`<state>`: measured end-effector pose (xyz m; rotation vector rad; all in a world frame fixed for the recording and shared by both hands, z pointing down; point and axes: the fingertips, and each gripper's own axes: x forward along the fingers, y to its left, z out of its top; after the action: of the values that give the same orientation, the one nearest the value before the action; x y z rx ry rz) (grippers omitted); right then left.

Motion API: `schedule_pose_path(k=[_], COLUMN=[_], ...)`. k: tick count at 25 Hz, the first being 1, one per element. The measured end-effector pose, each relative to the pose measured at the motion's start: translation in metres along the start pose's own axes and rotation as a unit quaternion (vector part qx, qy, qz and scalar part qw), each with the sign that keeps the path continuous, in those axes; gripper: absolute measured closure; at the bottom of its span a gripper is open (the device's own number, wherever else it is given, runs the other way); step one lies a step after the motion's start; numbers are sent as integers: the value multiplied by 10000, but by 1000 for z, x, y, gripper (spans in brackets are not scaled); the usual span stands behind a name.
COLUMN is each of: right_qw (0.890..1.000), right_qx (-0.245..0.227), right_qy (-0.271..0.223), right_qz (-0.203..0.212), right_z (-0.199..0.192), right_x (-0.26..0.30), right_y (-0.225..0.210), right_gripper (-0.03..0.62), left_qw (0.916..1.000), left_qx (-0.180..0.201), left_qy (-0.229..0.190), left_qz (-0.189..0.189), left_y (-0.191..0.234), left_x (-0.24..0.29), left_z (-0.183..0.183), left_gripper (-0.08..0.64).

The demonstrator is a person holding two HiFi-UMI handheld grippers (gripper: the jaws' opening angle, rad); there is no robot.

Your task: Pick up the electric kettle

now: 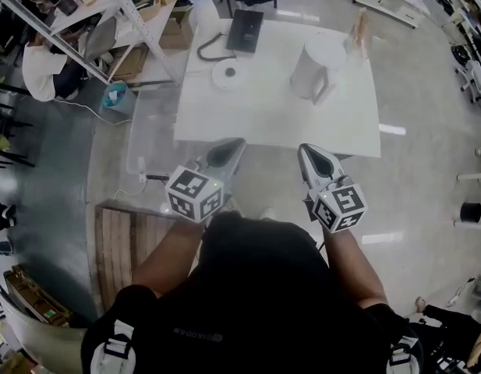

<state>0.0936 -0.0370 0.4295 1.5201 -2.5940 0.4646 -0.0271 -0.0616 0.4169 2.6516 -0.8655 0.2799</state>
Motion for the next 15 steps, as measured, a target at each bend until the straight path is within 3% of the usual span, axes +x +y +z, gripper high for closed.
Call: schedule_pose_path(k=[7,15], right_qw=[9999,9996], right_qx=[1,13], right_qy=[-5,2], right_qz=[149,278], right_z=[-16,-24], right_x=[-27,-31], right_y=[3,10], right_gripper=[588,588], left_qw=[9998,9989], left_qx=[-12,-32], left_qy=[-30,73], left_qz=[213,458], left_y=[-29,-29], left_x=[-9,-29], left_z=[-13,-29], left_gripper=[557,557])
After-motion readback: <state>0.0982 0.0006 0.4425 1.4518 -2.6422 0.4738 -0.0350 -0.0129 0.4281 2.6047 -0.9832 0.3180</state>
